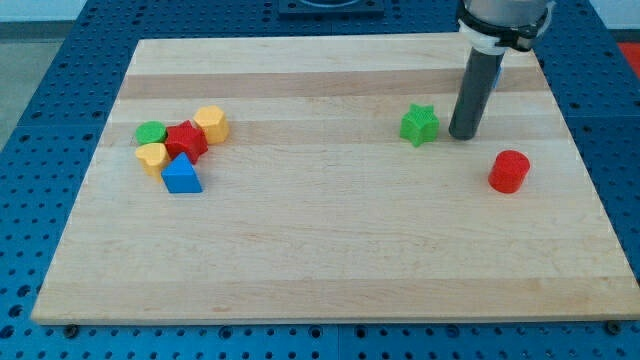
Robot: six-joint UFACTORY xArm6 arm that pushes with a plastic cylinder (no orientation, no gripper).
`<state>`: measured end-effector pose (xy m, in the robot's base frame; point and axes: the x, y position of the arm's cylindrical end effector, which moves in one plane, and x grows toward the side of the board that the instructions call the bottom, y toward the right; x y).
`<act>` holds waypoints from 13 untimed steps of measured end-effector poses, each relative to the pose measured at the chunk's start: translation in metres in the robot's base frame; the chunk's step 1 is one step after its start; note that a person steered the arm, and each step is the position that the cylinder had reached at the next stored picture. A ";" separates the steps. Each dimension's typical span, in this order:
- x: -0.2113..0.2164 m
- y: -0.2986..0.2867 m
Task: Push green star closer to group of blocks
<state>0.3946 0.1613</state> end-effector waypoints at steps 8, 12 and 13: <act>-0.011 -0.193; -0.010 -0.197; 0.016 -0.164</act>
<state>0.4103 -0.0027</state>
